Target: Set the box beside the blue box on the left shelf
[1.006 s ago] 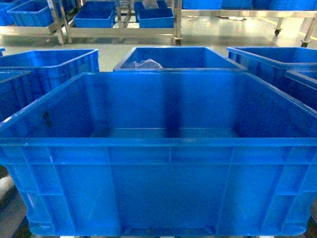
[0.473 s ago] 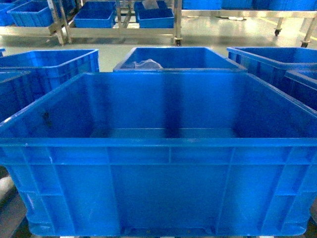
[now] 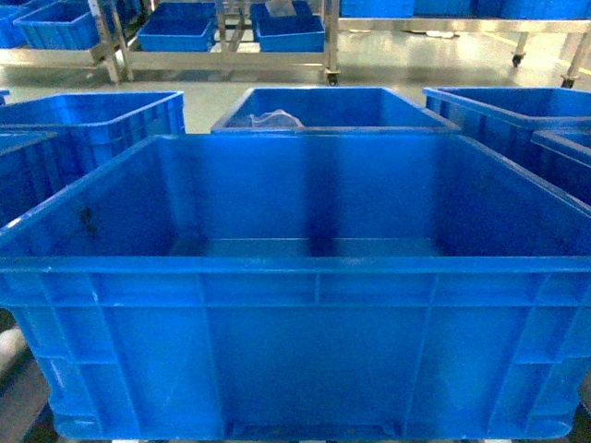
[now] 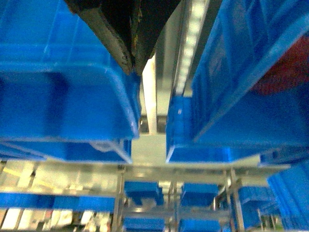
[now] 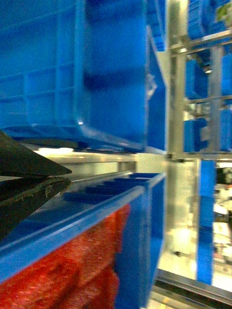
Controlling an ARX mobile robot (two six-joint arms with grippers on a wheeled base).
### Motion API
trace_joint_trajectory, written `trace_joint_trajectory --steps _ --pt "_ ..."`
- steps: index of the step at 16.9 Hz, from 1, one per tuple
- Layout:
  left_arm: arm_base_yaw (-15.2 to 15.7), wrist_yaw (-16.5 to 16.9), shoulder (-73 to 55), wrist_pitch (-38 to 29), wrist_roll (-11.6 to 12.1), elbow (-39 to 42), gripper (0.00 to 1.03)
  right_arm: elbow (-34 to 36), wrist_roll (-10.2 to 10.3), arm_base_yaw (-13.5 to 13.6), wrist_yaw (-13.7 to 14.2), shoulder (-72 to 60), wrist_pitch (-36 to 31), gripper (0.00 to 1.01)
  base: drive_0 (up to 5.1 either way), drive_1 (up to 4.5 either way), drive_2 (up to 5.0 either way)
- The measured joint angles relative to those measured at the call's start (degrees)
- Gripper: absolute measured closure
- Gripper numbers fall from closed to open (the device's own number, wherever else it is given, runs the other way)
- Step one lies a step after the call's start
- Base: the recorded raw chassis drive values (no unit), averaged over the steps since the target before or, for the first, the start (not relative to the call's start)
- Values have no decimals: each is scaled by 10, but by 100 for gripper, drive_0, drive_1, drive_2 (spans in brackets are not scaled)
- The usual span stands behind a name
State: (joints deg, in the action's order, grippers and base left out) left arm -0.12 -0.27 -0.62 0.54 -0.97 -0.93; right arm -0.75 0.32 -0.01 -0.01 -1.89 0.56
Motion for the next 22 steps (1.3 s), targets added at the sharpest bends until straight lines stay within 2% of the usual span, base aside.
trace_joint_trajectory --steps 1,4,6,11,12,13,22 --pt "0 2 0 -8 1 -2 101 -3 0 0 0 17 -14 100 0 0 0" --pt "0 2 0 -2 2 0 101 0 0 0 0 16 -2 100 0 0 0" --pt "0 2 0 -2 2 0 76 0 -1 0 0 16 -2 79 0 0 0" --pt "0 2 0 -2 2 0 13 0 -1 0 0 16 -2 13 0 0 0" --pt "0 2 0 -2 3 0 3 0 -1 0 0 16 -2 1 0 0 0" --pt "0 2 0 -2 3 0 6 0 -1 0 0 16 -2 4 0 0 0" --pt "0 2 0 -2 3 0 5 0 -1 0 0 16 -2 3 0 0 0"
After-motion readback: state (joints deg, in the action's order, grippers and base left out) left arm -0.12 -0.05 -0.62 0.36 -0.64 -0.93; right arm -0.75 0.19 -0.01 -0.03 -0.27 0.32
